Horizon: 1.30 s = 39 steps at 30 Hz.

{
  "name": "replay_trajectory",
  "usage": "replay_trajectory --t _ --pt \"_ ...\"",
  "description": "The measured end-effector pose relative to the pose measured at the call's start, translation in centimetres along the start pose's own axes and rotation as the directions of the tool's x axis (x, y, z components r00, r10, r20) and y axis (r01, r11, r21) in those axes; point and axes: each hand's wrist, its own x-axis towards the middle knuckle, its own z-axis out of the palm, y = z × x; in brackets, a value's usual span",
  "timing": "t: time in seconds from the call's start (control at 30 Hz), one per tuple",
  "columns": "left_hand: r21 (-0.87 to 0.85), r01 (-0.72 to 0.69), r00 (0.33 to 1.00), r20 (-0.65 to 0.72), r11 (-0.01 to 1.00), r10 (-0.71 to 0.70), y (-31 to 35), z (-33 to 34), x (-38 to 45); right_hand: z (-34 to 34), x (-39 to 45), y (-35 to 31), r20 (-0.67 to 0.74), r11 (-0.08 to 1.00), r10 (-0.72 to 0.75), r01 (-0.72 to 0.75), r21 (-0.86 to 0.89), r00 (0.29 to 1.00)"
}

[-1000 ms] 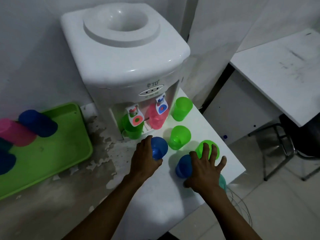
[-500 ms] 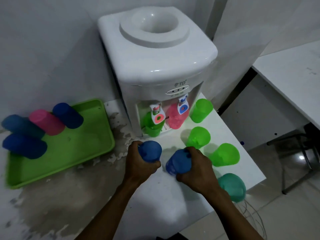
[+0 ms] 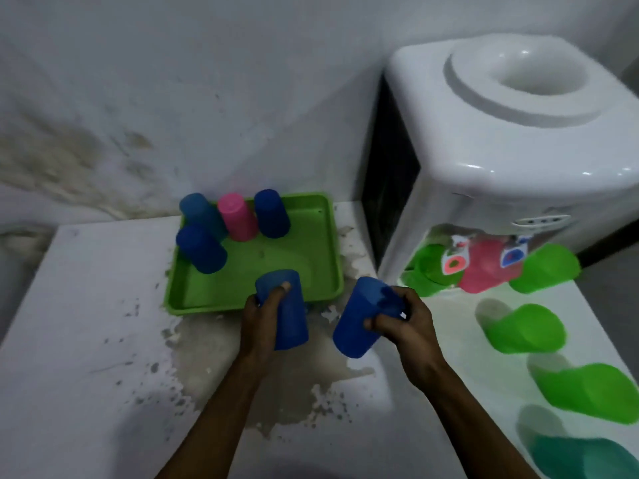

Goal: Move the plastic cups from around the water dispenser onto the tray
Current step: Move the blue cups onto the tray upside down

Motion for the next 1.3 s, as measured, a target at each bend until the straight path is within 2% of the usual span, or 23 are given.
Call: replay_trajectory --t 0.1,0.17,0.37,0.5,0.6,0.7,0.77,0.87,1.03,1.3 --pt "-0.037 0.105 0.993 -0.042 0.994 -0.106 1.5 -3.0 1.8 2.9 1.9 -0.5 0.049 0.967 0.107 -0.116 0.227 0.993" --pt "-0.052 0.148 0.987 -0.06 0.988 -0.151 2.4 -4.6 2.8 4.7 3.0 -0.7 0.067 0.934 0.185 -0.196 0.299 0.981" --pt "0.073 0.188 0.978 -0.101 0.979 -0.18 4.2 -10.1 5.5 10.7 6.4 -0.9 0.182 0.886 0.347 -0.385 0.257 0.92" --pt "0.288 0.109 0.976 -0.213 0.951 -0.047 5.1 -13.3 7.2 14.3 8.4 -0.8 0.216 0.893 0.39 -0.425 0.148 0.895" --pt "0.498 0.047 0.961 -0.26 0.866 0.097 5.9 -14.6 8.0 16.3 9.8 -0.8 0.202 0.93 0.345 -0.363 0.057 0.917" --pt "0.648 -0.052 0.941 -0.222 0.76 0.254 6.2 -15.5 9.0 18.3 11.3 -0.6 0.116 0.951 0.298 -0.284 -0.122 0.947" --pt "0.686 -0.034 0.938 -0.23 0.726 0.261 6.1 -15.9 9.7 19.5 12.3 -0.4 0.052 0.935 0.252 -0.23 -0.27 0.966" --pt "0.717 -0.001 0.938 -0.241 0.697 0.25 5.9 -15.8 10.6 20.9 13.2 -0.6 0.009 0.864 0.145 -0.122 -0.489 0.989" --pt "0.762 -0.066 0.948 -0.153 0.645 0.279 5.1 -15.6 11.9 23.3 14.2 -0.8 0.078 0.671 -0.048 0.091 -0.736 0.996" --pt "0.767 -0.195 0.936 -0.041 0.611 0.351 4.4 -15.5 12.5 27.4 16.0 0.2 0.157 0.436 -0.218 0.24 -0.867 0.963"
